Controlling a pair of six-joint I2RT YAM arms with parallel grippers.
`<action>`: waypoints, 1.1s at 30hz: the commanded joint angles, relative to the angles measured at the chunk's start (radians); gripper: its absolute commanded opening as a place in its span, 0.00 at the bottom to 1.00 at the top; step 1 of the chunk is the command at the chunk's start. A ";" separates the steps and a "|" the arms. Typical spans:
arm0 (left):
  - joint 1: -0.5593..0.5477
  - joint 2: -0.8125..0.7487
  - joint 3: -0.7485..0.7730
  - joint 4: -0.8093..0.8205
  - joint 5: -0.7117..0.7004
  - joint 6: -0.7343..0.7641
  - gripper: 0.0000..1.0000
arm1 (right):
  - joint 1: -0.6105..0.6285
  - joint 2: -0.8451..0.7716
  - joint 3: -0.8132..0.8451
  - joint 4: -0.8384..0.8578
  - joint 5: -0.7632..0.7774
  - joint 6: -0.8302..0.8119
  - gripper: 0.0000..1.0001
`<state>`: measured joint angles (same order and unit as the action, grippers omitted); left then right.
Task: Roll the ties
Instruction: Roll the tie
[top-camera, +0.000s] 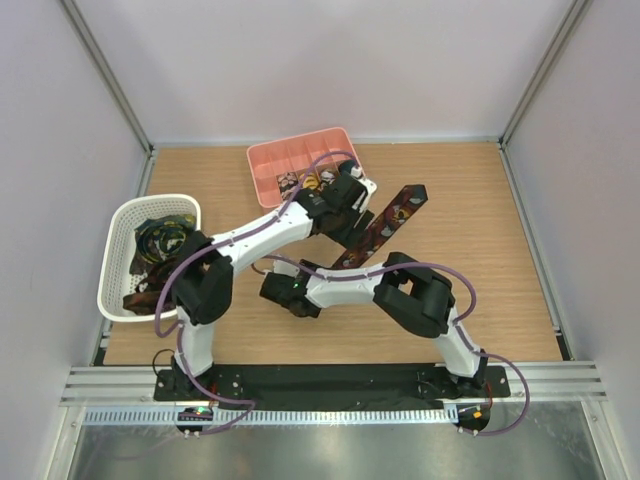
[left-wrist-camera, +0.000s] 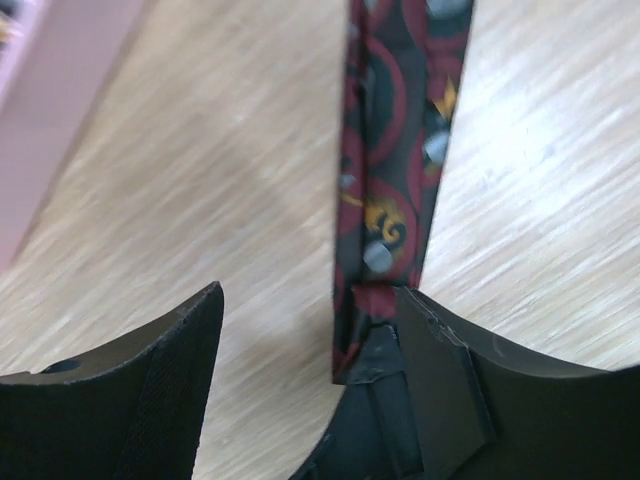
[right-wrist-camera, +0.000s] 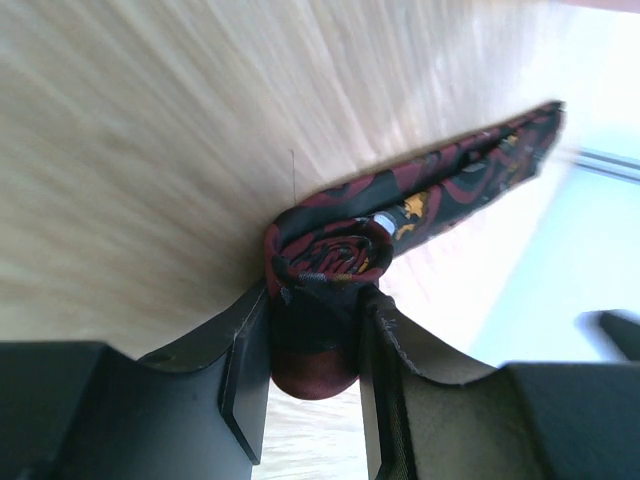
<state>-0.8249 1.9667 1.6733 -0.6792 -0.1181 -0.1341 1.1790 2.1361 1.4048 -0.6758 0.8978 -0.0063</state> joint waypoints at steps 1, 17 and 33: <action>0.041 -0.123 0.028 0.075 -0.072 -0.048 0.70 | 0.002 -0.061 -0.049 0.077 -0.237 0.075 0.11; 0.221 -0.641 -0.501 0.484 -0.201 -0.301 1.00 | -0.168 -0.335 -0.308 0.347 -0.746 0.072 0.10; 0.251 -0.888 -0.883 0.675 -0.206 -0.454 1.00 | -0.363 -0.389 -0.412 0.441 -1.144 0.089 0.10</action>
<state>-0.5739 1.1091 0.8314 -0.1242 -0.3626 -0.5957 0.8452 1.7264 1.0245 -0.2092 -0.0845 0.0483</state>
